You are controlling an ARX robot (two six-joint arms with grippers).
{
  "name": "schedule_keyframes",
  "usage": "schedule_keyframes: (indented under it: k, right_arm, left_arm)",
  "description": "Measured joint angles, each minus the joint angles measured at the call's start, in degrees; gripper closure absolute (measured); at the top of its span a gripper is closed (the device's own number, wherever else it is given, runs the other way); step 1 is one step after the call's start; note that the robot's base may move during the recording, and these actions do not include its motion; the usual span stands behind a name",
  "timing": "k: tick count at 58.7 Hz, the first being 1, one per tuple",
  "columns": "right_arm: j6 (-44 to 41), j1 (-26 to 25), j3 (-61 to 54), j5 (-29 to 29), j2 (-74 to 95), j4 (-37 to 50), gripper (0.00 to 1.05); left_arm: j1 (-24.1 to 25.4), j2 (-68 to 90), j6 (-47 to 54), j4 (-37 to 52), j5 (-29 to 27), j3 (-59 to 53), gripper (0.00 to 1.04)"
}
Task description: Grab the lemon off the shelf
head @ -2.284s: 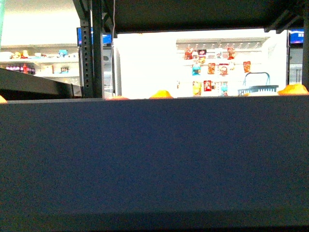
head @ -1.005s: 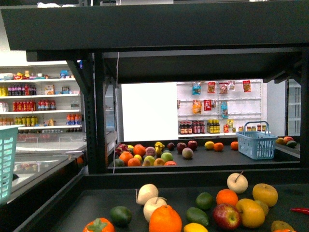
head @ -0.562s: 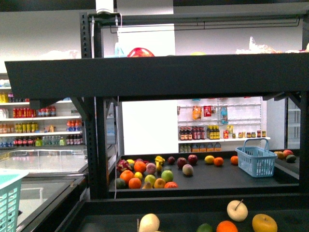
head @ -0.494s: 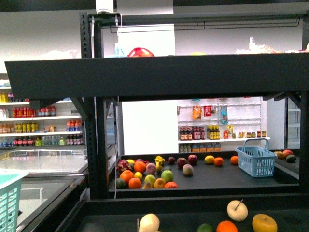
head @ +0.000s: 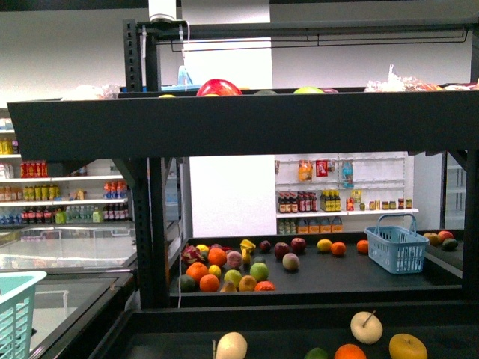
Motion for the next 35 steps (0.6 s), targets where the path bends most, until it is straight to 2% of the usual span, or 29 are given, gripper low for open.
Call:
schedule_keyframes:
  k: [7,12,22,35]
  right_arm:
    - [0.0,0.0,0.0,0.0,0.0,0.0,0.07]
    - [0.0,0.0,0.0,0.0,0.0,0.0,0.07]
    - [0.0,0.0,0.0,0.0,0.0,0.0,0.07]
    - [0.0,0.0,0.0,0.0,0.0,0.0,0.07]
  left_arm:
    - [2.1,8.2,-8.6,3.4,4.1,4.5,0.08]
    - [10.1,20.3,-16.3,8.6,12.1,12.8,0.08]
    - [22.7,40.1,-29.8,12.9,23.6,26.0,0.08]
    - [28.7,63.0,-44.1,18.0,26.6,41.3,0.08]
